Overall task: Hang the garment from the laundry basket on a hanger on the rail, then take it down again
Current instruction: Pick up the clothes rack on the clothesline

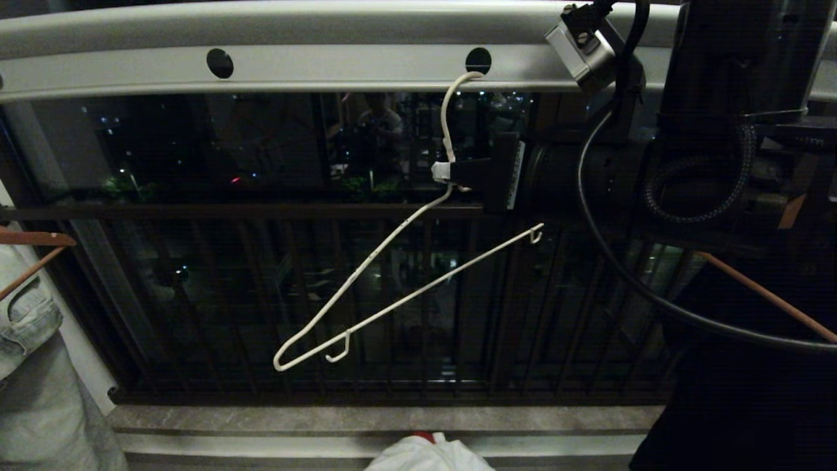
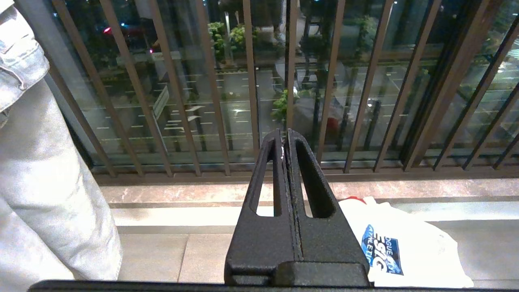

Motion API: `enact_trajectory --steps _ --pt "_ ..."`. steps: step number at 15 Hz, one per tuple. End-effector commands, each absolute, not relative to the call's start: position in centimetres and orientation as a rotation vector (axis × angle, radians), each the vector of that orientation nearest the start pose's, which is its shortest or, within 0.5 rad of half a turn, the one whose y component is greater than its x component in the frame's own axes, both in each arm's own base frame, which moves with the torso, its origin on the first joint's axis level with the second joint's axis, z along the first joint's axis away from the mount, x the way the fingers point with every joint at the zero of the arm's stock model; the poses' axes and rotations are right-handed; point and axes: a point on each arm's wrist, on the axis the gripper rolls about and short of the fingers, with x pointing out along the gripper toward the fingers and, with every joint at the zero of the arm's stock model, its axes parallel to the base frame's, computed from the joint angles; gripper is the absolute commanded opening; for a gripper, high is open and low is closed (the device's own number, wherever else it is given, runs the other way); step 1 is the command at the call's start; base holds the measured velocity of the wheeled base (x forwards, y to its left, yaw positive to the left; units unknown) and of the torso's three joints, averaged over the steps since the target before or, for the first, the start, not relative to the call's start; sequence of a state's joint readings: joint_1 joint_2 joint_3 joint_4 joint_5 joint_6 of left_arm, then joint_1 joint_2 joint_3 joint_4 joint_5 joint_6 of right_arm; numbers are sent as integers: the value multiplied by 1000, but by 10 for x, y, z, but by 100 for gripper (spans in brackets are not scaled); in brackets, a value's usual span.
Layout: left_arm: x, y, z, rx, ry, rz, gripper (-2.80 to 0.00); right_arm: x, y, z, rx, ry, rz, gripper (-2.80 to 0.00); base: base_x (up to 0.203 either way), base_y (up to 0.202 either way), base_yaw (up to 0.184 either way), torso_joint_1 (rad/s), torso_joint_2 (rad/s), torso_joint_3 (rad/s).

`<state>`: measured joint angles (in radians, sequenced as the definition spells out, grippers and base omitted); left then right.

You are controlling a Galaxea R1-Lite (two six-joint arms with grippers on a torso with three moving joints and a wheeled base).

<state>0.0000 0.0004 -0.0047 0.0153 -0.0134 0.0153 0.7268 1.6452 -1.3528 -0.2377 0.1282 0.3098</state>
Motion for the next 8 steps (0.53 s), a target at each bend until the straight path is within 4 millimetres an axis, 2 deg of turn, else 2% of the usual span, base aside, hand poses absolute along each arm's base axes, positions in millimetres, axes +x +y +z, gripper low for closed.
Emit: enact_trajectory --steps 1,8 --pt "-23 0 75 15 11 -14 -280 232 210 316 276 184 840 -280 0 0 0 0 0 0" --pt "-23 0 75 15 11 -14 -280 230 208 315 276 189 834 -280 0 0 0 0 0 0"
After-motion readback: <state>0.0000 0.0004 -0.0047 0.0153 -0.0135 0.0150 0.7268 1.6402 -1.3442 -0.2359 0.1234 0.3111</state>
